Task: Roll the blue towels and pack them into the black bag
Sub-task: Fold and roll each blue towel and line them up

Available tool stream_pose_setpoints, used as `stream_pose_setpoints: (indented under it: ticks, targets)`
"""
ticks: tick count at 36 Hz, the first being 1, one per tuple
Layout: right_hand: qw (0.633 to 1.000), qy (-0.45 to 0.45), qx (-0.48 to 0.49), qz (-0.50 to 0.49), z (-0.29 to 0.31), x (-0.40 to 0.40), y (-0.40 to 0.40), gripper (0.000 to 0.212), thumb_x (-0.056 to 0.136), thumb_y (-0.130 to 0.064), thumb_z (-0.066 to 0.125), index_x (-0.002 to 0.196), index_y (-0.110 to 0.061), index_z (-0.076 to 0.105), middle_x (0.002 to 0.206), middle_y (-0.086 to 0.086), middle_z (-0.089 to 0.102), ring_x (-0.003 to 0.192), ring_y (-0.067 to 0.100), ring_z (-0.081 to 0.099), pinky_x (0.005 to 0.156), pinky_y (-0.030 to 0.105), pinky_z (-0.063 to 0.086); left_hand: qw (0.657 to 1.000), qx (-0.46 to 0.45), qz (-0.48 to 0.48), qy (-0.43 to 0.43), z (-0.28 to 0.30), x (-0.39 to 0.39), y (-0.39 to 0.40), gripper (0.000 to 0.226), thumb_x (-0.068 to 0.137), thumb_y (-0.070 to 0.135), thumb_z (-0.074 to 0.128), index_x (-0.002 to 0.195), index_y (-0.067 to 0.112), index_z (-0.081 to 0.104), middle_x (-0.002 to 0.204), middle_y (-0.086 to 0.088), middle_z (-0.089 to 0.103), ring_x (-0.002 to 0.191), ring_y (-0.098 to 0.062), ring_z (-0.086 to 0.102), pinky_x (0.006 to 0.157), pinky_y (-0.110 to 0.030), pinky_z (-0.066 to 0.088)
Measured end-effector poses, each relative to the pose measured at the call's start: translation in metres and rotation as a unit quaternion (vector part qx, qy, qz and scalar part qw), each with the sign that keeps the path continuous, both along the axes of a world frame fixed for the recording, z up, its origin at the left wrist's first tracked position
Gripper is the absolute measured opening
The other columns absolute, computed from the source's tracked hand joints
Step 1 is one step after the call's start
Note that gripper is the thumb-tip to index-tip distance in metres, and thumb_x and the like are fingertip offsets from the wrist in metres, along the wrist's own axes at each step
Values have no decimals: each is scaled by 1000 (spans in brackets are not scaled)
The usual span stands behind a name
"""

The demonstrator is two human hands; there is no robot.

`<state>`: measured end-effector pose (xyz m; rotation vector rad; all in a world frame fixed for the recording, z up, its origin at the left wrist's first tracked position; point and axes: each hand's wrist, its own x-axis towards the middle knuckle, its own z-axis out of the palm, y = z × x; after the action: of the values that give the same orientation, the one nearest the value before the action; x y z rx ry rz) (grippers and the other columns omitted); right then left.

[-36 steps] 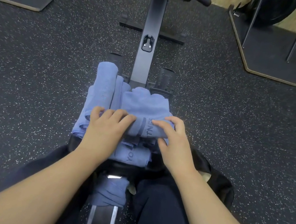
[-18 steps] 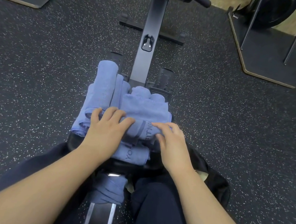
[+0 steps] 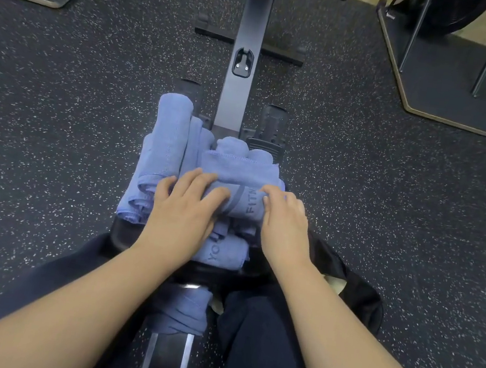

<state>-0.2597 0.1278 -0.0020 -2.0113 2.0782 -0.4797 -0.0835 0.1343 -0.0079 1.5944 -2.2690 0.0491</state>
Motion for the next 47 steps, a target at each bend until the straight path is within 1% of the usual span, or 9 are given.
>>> stream_pose_setpoints:
  ticks: [5, 10, 20, 26, 29, 33, 39, 43, 47]
  targets:
    - [986, 14, -163, -40, -5, 6, -2, 22, 82, -8, 60, 101, -19, 62, 112, 13, 56, 100, 33, 49, 83, 44, 40, 1000, 5, 19, -23, -1, -3, -2, 35, 77, 10, 41, 103, 21, 60, 132, -8, 57, 127, -32, 50, 98, -49, 22]
    - [968, 38, -237, 77, -1, 13, 3, 26, 70, -7, 44, 82, -16, 66, 98, 4, 58, 93, 21, 43, 81, 35, 29, 998, 25, 36, -48, -1, -3, -8, 44, 76, 12, 33, 107, 19, 63, 135, -9, 56, 129, -34, 49, 100, -53, 19]
    - [964, 16, -230, 136, -3, 17, -3, 25, 75, -15, 50, 93, -9, 66, 100, 6, 64, 96, 21, 47, 87, 32, 34, 997, 40, 50, -34, 1, -1, -23, 35, 82, 13, 44, 108, 20, 66, 130, -15, 58, 128, -38, 48, 102, -50, 12]
    - [960, 1, -239, 146, -6, 16, -11, 29, 75, -9, 51, 99, -5, 67, 102, 10, 65, 97, 22, 47, 92, 32, 35, 998, 50, 40, -10, 4, 1, -20, 48, 81, 14, 33, 117, 19, 65, 135, -12, 56, 130, -34, 47, 105, -58, 21]
    - [963, -1, -229, 141, -8, 15, -14, 29, 78, -11, 52, 102, -5, 67, 105, 9, 65, 99, 22, 48, 94, 33, 35, 999, 33, 19, -15, 5, 3, -16, 50, 77, 8, 41, 120, 17, 64, 132, -8, 58, 128, -30, 50, 104, -49, 17]
    - [970, -7, -205, 133, -11, 14, -18, 30, 82, -15, 51, 107, -7, 65, 110, 6, 64, 103, 24, 54, 98, 39, 39, 999, 41, -19, -2, 10, 4, -14, 59, 72, 12, 28, 117, 15, 66, 128, -4, 61, 123, -25, 54, 97, -46, 22]
    - [973, 12, -192, 130, -16, 14, -26, 31, 87, -16, 46, 112, -9, 63, 114, 4, 63, 107, 22, 54, 107, 43, 29, 999, 40, -37, 3, 9, 4, -16, 60, 70, 12, 27, 114, 16, 68, 127, -1, 62, 122, -22, 52, 94, -42, 23]
    - [973, 15, -197, 120, -18, 16, -32, 29, 89, -16, 46, 112, -10, 63, 113, 4, 63, 107, 20, 50, 108, 44, 27, 999, 44, -26, -12, 5, 0, -17, 60, 73, 12, 27, 118, 13, 66, 132, -2, 60, 124, -24, 53, 93, -53, 39]
    - [977, 21, -180, 116, -16, 17, -35, 34, 87, -23, 47, 115, -11, 62, 116, 3, 62, 111, 18, 49, 112, 44, 19, 998, 53, -14, -25, 2, -3, -22, 61, 75, 13, 25, 122, 10, 64, 135, -3, 58, 127, -28, 52, 94, -56, 40]
